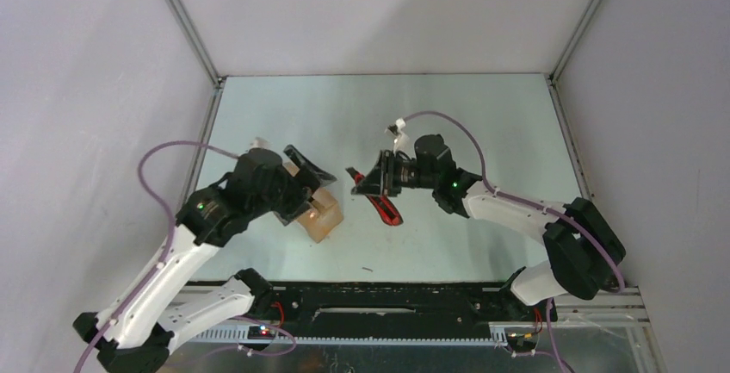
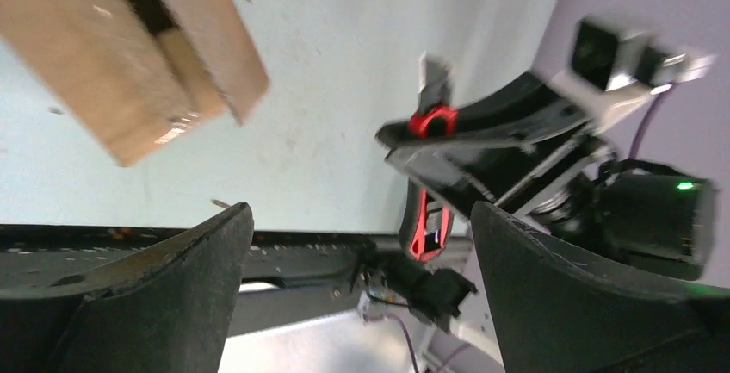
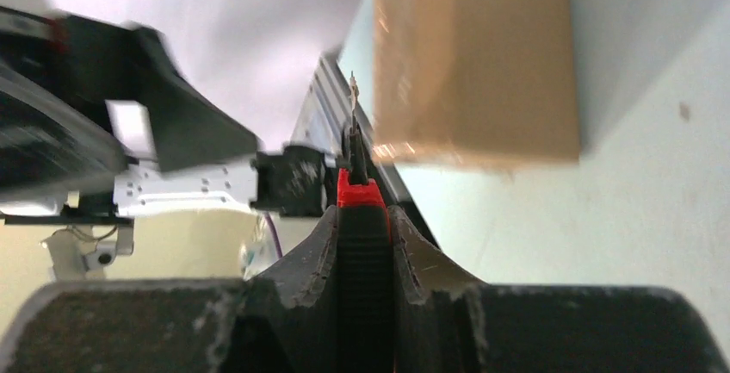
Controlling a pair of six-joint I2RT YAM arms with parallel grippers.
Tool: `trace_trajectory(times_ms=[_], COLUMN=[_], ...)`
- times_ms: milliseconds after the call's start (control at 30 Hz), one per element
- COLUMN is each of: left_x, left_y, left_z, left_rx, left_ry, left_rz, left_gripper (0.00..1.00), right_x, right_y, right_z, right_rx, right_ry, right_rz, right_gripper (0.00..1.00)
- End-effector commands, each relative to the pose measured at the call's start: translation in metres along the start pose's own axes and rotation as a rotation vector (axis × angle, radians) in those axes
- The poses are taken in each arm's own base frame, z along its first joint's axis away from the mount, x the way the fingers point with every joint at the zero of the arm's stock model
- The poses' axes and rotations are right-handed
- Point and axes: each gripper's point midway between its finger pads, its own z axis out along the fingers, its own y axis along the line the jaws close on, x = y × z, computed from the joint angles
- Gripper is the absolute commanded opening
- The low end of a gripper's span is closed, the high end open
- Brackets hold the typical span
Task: Unpack the express box
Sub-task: Cut the express box at the center of the board.
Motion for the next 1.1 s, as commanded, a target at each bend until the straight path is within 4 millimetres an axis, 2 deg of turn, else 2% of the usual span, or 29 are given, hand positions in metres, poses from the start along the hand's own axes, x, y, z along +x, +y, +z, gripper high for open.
trace_trajectory(times_ms=[0,167,267,400,567,900,1067], left_x=[-0.039,-0.052,-0.056,-0.054,-0.054,-0.064,-0.065], left_y=[0.051,0.088,0.096,0.112,0.121,0.123,0.134], left_z=[-0.025,-0.020,-0.009,0.011,0.020,0.042,0.040], left_rx=[-0.226,-0.416,-0.443,-0.472,-0.514,-0.543,-0.618], left_ry=[-0.218,-0.299,-0.308,-0.271,-0.259,-0.240,-0.244], left_rz=[0.054,0.032,-0.002,-0.046,-0.073,-0.108,-0.138], left_gripper=[1.00,1.00,1.00,1.00,1.00,0.97,0.94], right_x=[0.042,0.086,0.105,0.120,0.121,0.117,0.116], right_y=[0.001,-0.005,-0.005,0.005,0.003,-0.011,-0.016], right_z=[-0.023,-0.029,-0.026,-0.015,0.001,0.025,0.029], right_rx=[-0.073,-0.081,-0.110,-0.175,-0.211,-0.193,-0.168], right_ry=[0.147,0.251,0.294,0.331,0.320,0.304,0.297], right_rz=[0.064,0.070,0.099,0.136,0.171,0.195,0.190], right_gripper=[0.00,0.00,0.00,0.00,0.00,0.00,0.00])
